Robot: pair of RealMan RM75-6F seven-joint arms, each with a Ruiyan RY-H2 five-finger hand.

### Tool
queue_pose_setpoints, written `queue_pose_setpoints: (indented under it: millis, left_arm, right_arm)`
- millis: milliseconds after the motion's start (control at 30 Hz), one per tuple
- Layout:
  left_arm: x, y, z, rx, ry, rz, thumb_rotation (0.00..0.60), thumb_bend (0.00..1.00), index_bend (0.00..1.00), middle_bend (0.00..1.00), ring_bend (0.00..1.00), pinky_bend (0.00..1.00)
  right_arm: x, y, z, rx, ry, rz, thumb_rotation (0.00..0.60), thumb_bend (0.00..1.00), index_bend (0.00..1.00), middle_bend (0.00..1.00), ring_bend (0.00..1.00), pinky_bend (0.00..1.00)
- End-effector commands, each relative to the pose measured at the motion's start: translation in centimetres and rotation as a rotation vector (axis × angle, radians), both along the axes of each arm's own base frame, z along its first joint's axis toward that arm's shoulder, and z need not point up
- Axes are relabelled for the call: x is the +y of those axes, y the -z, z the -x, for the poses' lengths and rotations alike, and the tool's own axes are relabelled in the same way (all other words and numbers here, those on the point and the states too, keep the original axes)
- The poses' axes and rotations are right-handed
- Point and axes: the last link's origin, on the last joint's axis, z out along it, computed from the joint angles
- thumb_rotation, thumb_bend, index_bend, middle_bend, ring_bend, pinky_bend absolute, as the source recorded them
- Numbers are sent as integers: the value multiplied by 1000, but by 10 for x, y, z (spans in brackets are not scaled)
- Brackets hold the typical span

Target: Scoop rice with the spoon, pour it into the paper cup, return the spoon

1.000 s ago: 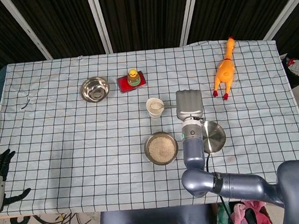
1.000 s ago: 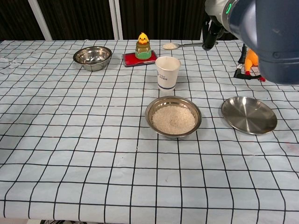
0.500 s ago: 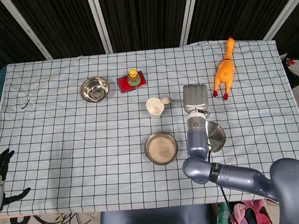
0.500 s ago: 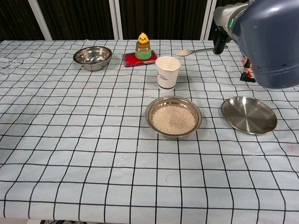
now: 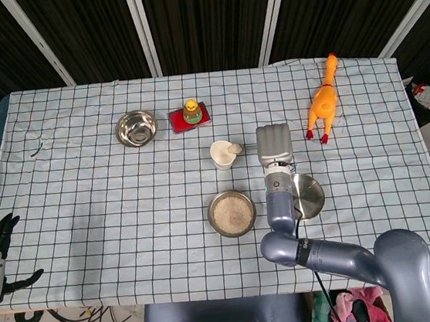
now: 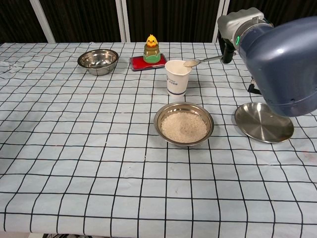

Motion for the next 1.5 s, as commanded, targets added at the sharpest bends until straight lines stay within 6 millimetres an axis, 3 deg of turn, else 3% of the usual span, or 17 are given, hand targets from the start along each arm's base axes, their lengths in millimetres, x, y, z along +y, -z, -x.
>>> queue_pose_setpoints:
  millis: [33, 667, 1133, 1500]
  left_arm:
    - [0, 0, 0, -3, -1, 2, 600, 11, 0, 0, 0, 0]
    - [0, 0, -1, -23, -2, 7, 600, 11, 0, 0, 0, 0]
    - [0, 0, -1, -27, -1, 12, 600, 11, 0, 0, 0, 0]
    - [0, 1, -1, -32, -3, 17, 600, 11, 0, 0, 0, 0]
  right_arm:
    - [0, 4, -2, 25, -22, 0, 600, 512, 692, 1000, 1000, 1000]
    - [2, 14, -4, 320, -256, 28, 600, 513, 692, 1000, 1000, 1000]
    - [11, 25, -9, 705, -605, 28, 600, 514, 691, 1000, 1000, 1000]
    - [11, 26, -8, 757, -666, 42, 600, 515, 691, 1000, 1000, 1000]
